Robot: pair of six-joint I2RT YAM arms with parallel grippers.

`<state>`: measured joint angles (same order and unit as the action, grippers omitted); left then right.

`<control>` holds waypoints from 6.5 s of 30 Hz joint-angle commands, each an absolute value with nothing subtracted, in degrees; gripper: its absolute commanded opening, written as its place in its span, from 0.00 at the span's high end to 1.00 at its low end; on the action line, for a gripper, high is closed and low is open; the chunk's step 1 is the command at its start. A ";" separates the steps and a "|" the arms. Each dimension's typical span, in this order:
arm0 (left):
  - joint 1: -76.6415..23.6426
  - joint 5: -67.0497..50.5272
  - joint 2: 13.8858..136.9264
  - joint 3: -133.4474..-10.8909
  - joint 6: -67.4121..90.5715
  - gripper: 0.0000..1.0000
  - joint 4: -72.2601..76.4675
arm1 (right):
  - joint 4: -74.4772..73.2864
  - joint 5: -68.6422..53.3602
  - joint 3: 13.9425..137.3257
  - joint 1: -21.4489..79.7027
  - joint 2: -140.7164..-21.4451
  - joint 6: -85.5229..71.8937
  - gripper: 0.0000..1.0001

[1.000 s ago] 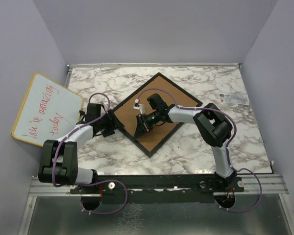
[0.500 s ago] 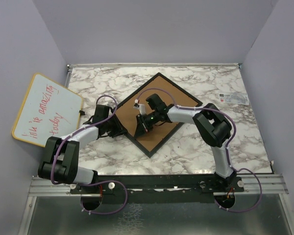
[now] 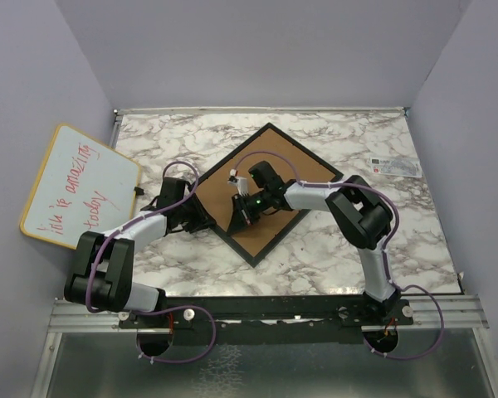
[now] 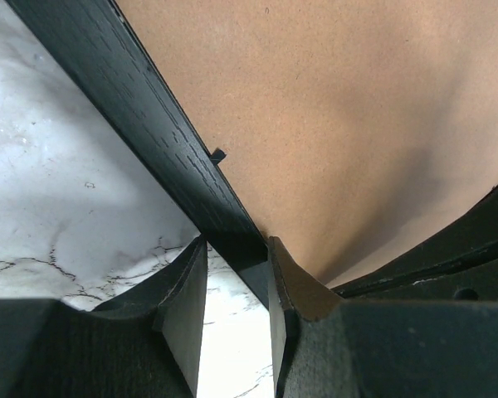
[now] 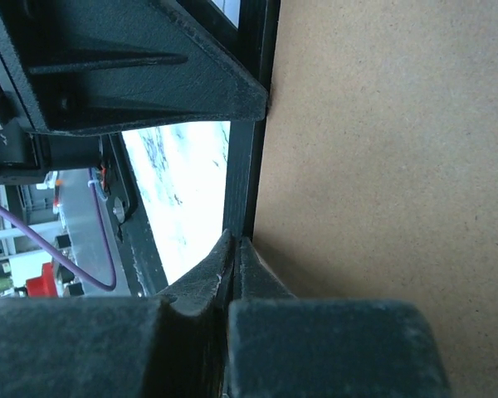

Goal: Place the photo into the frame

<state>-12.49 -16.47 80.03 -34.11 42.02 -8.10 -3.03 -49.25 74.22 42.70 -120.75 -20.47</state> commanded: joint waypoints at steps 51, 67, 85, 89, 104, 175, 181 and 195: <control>-12.48 -8.23 83.14 -33.03 38.59 0.77 -12.17 | -5.57 -45.44 71.15 43.21 -122.41 -18.33 0.99; -12.40 -7.24 83.76 -33.58 37.71 0.79 -13.02 | -6.37 -42.60 68.49 40.28 -121.57 -17.64 0.99; -12.40 -7.51 83.89 -33.68 37.20 0.79 -13.07 | 0.19 -52.70 71.92 41.43 -115.03 -20.45 0.98; -12.39 -7.64 84.10 -34.00 37.13 0.79 -13.07 | -2.09 -51.68 73.82 42.48 -117.30 -21.34 0.98; -12.39 -7.84 84.73 -34.37 37.05 0.79 -13.12 | -7.92 -49.24 76.84 43.69 -123.38 -20.79 0.99; -12.22 -14.07 91.62 -70.42 19.75 0.30 -17.81 | -22.30 2.80 70.75 29.58 -99.39 -32.49 0.90; -11.57 -13.74 103.02 -84.05 12.01 0.10 -20.94 | -26.92 4.91 66.21 23.76 -97.74 -37.88 0.52; -10.17 -18.20 128.21 -105.41 0.26 0.19 -28.22 | -26.47 -4.60 67.15 16.97 -104.73 -40.33 0.27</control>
<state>-10.92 -14.22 124.14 -101.65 3.42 -23.99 -26.04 -2.13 66.63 18.13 -101.01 -39.11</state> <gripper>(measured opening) 0.867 0.726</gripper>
